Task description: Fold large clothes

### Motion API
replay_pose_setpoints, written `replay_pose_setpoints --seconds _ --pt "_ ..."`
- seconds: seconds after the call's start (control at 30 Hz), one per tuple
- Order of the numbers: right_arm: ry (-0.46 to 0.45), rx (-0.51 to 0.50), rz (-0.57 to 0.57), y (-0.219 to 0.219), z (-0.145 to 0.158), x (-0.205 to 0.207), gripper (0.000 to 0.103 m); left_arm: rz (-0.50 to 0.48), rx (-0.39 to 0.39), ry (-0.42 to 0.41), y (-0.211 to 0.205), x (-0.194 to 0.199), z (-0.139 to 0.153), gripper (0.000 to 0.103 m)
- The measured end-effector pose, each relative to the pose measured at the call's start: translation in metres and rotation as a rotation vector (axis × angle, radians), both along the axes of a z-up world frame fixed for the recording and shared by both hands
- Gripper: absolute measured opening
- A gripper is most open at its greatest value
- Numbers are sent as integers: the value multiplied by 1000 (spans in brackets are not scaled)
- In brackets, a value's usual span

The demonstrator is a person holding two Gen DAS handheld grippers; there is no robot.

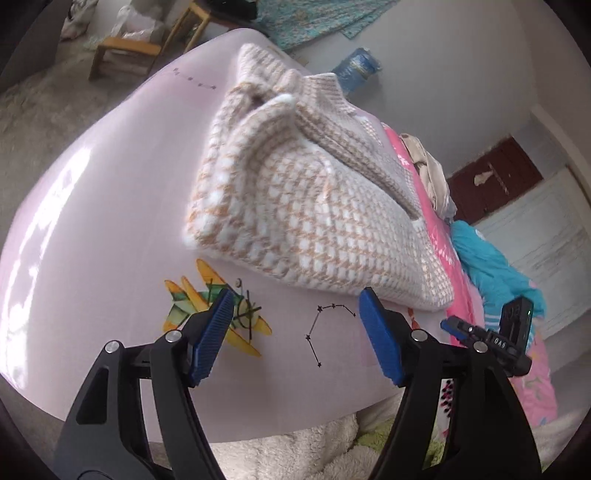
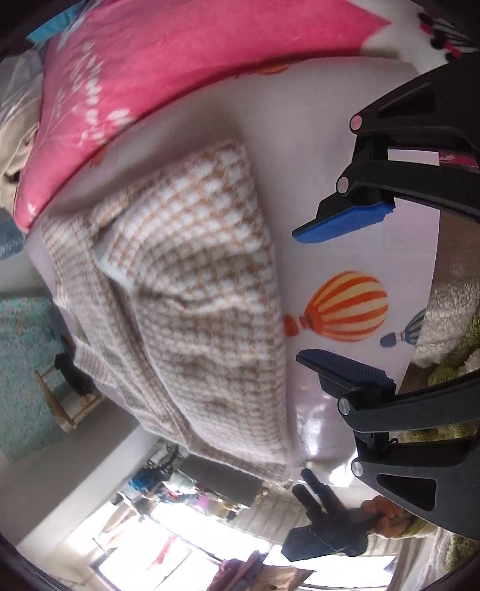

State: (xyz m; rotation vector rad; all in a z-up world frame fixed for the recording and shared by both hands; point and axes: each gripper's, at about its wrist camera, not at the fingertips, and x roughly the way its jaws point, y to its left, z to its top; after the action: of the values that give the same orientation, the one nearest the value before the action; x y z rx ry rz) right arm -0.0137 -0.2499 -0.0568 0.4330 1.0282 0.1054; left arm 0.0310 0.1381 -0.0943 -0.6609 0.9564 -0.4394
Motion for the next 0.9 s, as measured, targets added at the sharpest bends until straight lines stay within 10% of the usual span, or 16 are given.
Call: replay_pose_setpoints --seconds 0.1,0.27,0.37,0.57,0.9 --pt "5 -36 -145 -18 -7 2 59 83 -140 13 11 11 -14 66" --pt "-72 73 -300 -39 -23 17 59 160 -111 -17 4 29 -11 55" --pt "-120 19 -317 -31 -24 32 59 185 -23 -51 -3 38 -8 42" --pt "-161 -167 -270 -5 -5 50 16 150 331 -173 -31 36 28 11" --pt "-268 -255 -175 -2 61 0 9 71 328 -221 -19 -17 82 8"
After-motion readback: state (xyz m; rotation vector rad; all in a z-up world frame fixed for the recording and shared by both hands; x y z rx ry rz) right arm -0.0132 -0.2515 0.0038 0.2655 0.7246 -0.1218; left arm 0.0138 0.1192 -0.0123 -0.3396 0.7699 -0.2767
